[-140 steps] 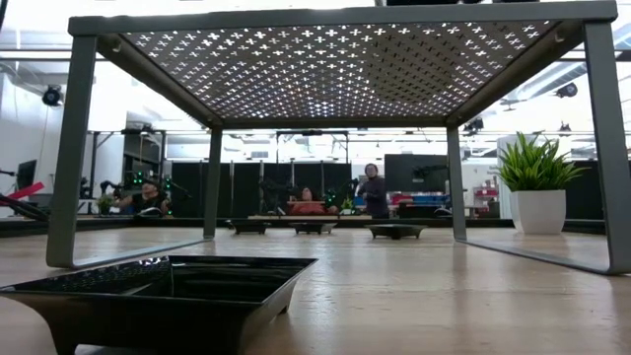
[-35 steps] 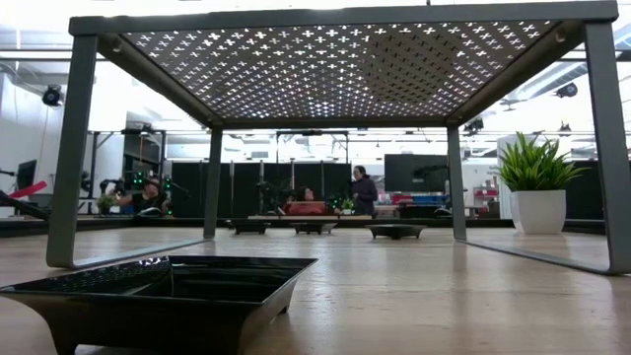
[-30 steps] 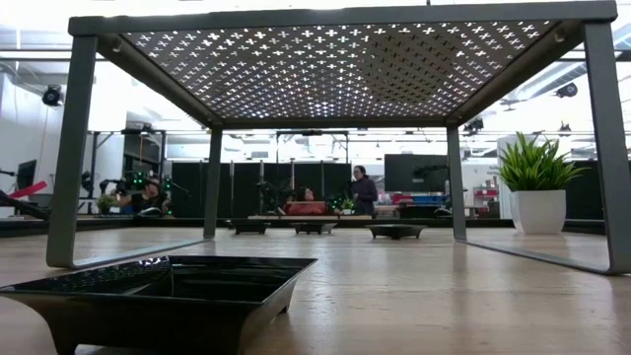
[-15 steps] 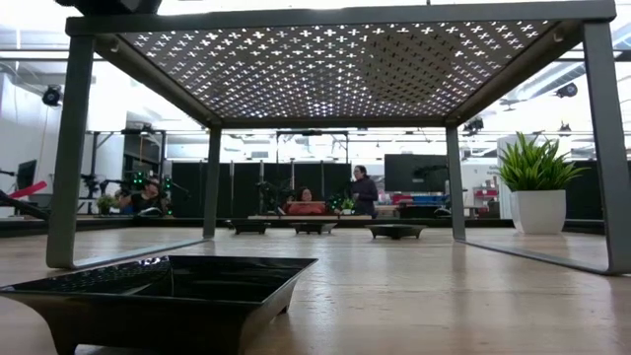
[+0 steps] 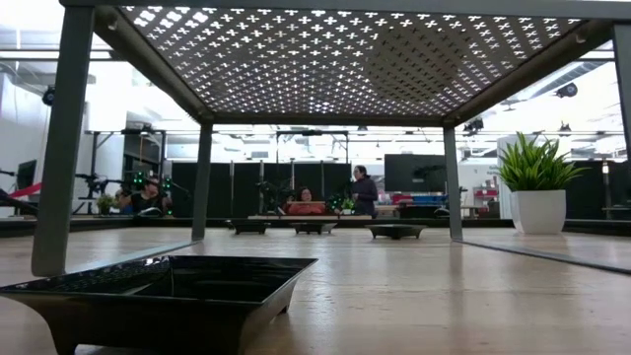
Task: Pick & Place Mini shaped plates
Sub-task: Put the square plate on the shelf
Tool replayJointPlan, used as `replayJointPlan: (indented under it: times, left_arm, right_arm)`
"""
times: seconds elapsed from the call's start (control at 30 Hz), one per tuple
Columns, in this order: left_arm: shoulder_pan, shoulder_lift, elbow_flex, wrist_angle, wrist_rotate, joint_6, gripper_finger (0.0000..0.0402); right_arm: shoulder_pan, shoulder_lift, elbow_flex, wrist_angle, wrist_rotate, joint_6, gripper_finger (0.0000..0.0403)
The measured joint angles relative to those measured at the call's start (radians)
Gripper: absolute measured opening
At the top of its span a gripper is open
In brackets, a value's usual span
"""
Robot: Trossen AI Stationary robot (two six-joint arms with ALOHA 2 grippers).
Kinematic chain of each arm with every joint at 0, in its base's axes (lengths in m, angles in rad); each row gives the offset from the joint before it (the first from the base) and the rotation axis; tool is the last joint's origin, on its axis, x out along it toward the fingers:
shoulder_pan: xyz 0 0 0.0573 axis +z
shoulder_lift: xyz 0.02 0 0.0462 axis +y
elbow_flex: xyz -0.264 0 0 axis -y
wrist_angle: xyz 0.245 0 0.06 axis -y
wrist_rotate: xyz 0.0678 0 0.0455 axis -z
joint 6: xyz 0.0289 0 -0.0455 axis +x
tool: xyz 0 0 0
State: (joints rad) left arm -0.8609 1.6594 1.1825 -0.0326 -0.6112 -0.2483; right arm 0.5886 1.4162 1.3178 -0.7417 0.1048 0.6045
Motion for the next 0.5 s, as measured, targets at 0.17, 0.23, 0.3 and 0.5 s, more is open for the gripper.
replayJointPlan:
  times: [0.17, 0.23, 0.3, 0.5]
  left_arm:
    - [-0.053, 0.032, 0.128, -0.198, -0.155, 0.005, 0.0149]
    - [-0.073, 0.071, 0.166, -0.242, -0.184, 0.029, 0.0149]
    - [-0.083, 0.120, 0.196, -0.269, -0.196, 0.048, 0.0149]
    - [-0.079, 0.240, 0.234, -0.270, -0.230, 0.052, 0.0149]
  right_arm:
    - [0.001, 0.000, -0.007, 0.000, 0.004, 0.023, 0.0052]
    - [0.005, 0.000, -0.013, 0.001, 0.006, 0.028, 0.0052]
    - [0.010, 0.000, -0.017, 0.000, 0.023, 0.029, 0.0052]
    - [0.016, 0.000, -0.023, 0.000, 0.056, 0.027, 0.0052]
